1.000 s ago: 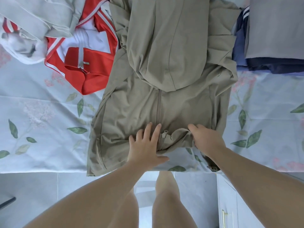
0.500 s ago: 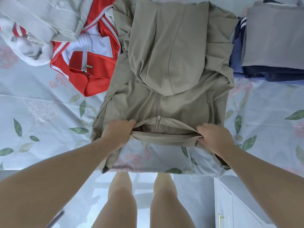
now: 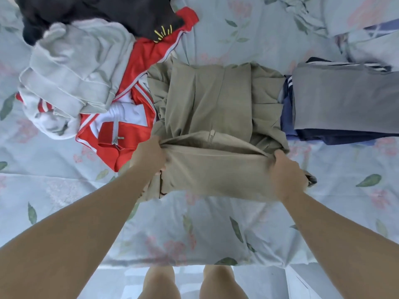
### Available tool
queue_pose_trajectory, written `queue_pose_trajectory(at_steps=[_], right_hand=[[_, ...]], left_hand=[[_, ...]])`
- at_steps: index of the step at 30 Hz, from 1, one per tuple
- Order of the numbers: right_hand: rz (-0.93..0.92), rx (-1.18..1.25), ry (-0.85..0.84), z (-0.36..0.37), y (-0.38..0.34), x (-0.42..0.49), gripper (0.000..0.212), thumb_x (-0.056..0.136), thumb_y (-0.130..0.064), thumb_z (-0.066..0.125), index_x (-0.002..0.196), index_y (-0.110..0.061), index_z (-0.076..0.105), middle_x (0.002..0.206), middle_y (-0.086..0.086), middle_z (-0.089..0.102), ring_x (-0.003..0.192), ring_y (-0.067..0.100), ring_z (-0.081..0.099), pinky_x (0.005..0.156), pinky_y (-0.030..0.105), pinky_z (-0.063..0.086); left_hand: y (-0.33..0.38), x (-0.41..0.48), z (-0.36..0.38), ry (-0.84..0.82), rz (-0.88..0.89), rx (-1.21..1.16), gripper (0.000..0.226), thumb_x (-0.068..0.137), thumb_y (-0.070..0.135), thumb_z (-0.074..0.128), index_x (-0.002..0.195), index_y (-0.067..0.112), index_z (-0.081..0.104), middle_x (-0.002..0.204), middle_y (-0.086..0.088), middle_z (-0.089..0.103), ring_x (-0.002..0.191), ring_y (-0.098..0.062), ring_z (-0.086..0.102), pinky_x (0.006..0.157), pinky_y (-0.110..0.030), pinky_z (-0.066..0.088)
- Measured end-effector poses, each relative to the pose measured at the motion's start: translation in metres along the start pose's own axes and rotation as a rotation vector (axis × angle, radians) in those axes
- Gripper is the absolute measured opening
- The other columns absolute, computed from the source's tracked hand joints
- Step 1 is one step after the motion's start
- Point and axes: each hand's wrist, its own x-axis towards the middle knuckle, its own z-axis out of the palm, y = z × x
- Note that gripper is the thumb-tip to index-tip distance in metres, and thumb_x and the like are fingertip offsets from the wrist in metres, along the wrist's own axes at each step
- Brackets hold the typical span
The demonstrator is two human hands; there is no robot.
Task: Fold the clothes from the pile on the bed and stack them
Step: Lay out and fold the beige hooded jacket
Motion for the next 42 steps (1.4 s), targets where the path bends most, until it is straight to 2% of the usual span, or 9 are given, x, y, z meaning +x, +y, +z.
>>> queue_pose_trajectory(at_steps=[3,9,12,17,22,26,33,37,42], right_hand=[[-0.005,0.351,0.169,0.004,-0.005,0.025,0.019,0.088,-0.018,0.037,0.107,-0.02,0.038,0.089,0.016,0.055,0.085,0.038,0.056,0.068,0.051,0.047],[0.087,0.836,0.468,-0.057,-0.063,0.081,0.024,0.091,-0.019,0.038,0.113,-0.014,0.046,0.098,0.015,0.061,0.095,0.034,0.059,0.087,0.047,0.046],[-0.13,0.863,0.398,-0.074,-0.084,0.097,0.05,0.097,-0.019,0.042,0.144,-0.017,0.029,0.149,0.009,0.035,0.136,0.02,0.034,0.111,0.022,0.023],[-0.386,0.378,0.124,-0.028,-0.081,0.086,0.081,0.088,-0.037,0.059,0.151,-0.034,0.008,0.16,0.0,-0.001,0.147,0.019,-0.001,0.117,0.037,0.006],[-0.426,-0.179,-0.199,0.036,-0.059,0.07,0.089,0.081,-0.05,0.06,0.148,-0.043,0.001,0.159,-0.007,-0.007,0.146,0.023,-0.006,0.116,0.049,0.006],[-0.391,-0.311,-0.112,0.051,-0.045,0.086,0.086,0.085,-0.034,0.063,0.15,-0.037,0.007,0.16,-0.002,0.005,0.146,0.029,0.008,0.113,0.051,0.013],[-0.448,-0.206,-0.052,0.044,-0.047,0.102,0.055,0.091,0.001,0.037,0.141,-0.021,0.041,0.139,-0.002,0.048,0.108,0.031,0.042,0.085,0.039,0.041],[-0.432,-0.214,-0.161,0.042,-0.039,0.07,0.053,0.092,0.0,0.035,0.138,-0.024,0.043,0.128,-0.004,0.056,0.108,0.026,0.041,0.083,0.035,0.045],[-0.397,-0.269,-0.306,0.06,-0.011,0.003,0.058,0.09,0.003,0.037,0.136,-0.031,0.043,0.127,-0.009,0.056,0.108,0.021,0.042,0.081,0.03,0.047]], left_hand=[[0.018,0.014,-0.011,0.171,0.083,-0.253,0.04,0.07,0.023,0.027,0.102,0.026,0.051,0.096,-0.017,0.063,0.083,-0.039,0.066,0.073,-0.054,0.055],[0.082,0.058,-0.052,0.405,0.252,-0.357,0.033,0.074,0.02,0.033,0.1,0.022,0.052,0.104,-0.01,0.064,0.099,-0.031,0.061,0.092,-0.039,0.047],[0.111,0.076,-0.058,0.33,0.505,-0.297,0.058,0.09,0.009,0.046,0.144,0.018,0.032,0.153,-0.012,0.025,0.142,-0.021,0.022,0.107,-0.011,0.014],[0.085,0.082,-0.01,0.047,0.532,0.279,0.092,0.087,0.041,0.06,0.149,0.033,-0.007,0.158,-0.003,-0.017,0.147,-0.02,-0.009,0.117,-0.047,0.007],[0.018,0.061,0.049,-0.117,0.608,0.717,0.103,0.08,0.063,0.057,0.15,0.03,-0.011,0.158,-0.006,-0.016,0.146,-0.025,-0.012,0.118,-0.047,0.0],[-0.001,0.077,0.066,0.08,0.705,0.766,0.089,0.066,0.034,0.077,0.143,0.019,0.037,0.143,-0.019,0.043,0.13,-0.037,0.044,0.102,-0.054,0.038],[0.011,0.091,0.064,0.145,0.838,0.683,0.053,0.077,0.003,0.027,0.115,-0.002,0.064,0.106,-0.018,0.069,0.092,-0.036,0.069,0.063,-0.042,0.059],[0.014,0.072,0.047,-0.22,0.679,0.834,0.056,0.094,0.001,0.031,0.148,0.015,0.026,0.143,-0.002,0.041,0.119,-0.027,0.051,0.088,-0.038,0.047],[-0.013,0.021,0.052,-0.426,0.709,0.899,0.055,0.092,-0.001,0.033,0.143,0.02,0.035,0.136,0.001,0.048,0.118,-0.026,0.053,0.095,-0.038,0.045]])
